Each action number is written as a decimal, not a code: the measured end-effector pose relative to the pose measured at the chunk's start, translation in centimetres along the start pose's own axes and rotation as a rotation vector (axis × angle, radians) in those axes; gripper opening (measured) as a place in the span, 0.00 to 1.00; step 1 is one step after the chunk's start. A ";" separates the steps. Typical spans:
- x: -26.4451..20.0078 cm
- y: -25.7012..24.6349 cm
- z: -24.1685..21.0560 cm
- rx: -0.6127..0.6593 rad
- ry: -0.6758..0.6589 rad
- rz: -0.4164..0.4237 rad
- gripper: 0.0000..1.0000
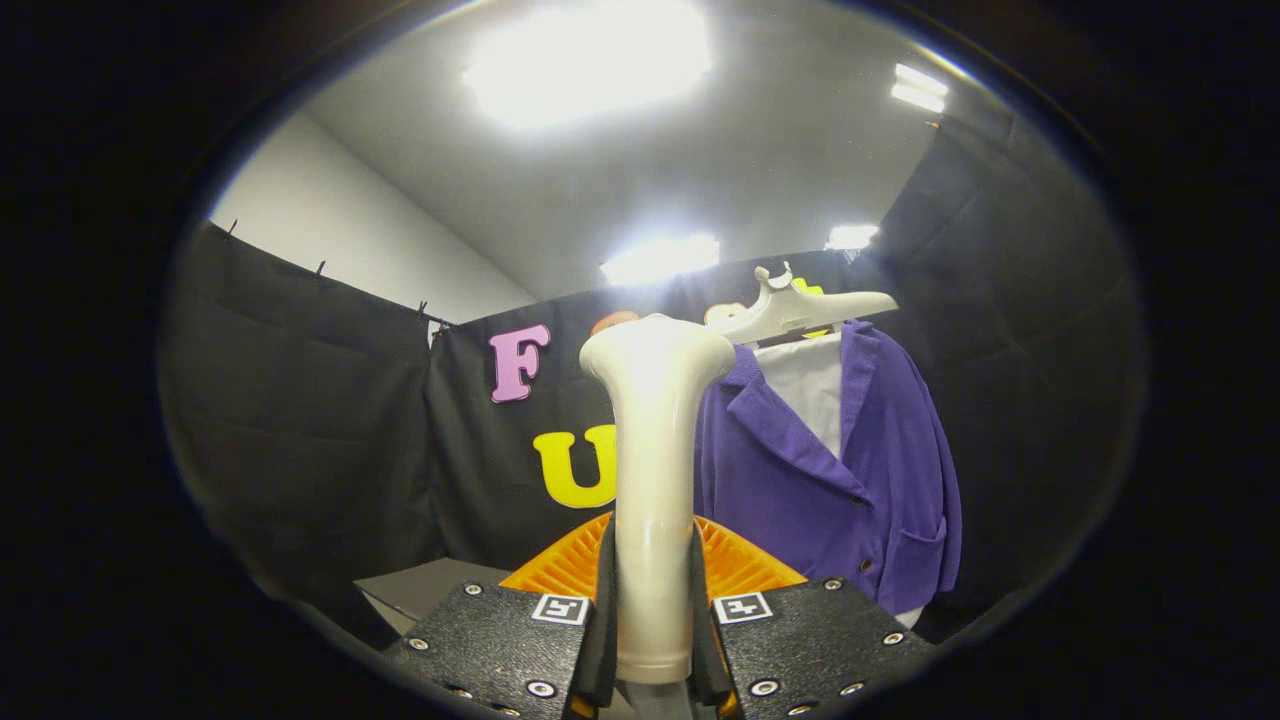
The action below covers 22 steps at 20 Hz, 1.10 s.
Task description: Iron the clothes twice with a garment steamer, once on the left side and once on the right side.
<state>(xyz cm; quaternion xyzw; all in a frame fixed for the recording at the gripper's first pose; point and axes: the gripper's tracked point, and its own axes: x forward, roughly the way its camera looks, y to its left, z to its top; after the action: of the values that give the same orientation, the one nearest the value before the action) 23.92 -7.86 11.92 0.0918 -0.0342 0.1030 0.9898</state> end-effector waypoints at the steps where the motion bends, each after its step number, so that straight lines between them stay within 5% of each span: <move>1: 1.3 -0.5 0.4 -0.007 -0.005 0.000 0.31; 11: 11.7 -5.3 -1.7 -0.001 0.049 -0.070 0.31; 22: 7.8 -7.9 -11.7 0.032 0.239 -0.154 0.31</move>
<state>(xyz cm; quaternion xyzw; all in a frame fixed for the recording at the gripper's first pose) 33.73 -11.75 -0.30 0.0971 0.0928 0.0376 0.9902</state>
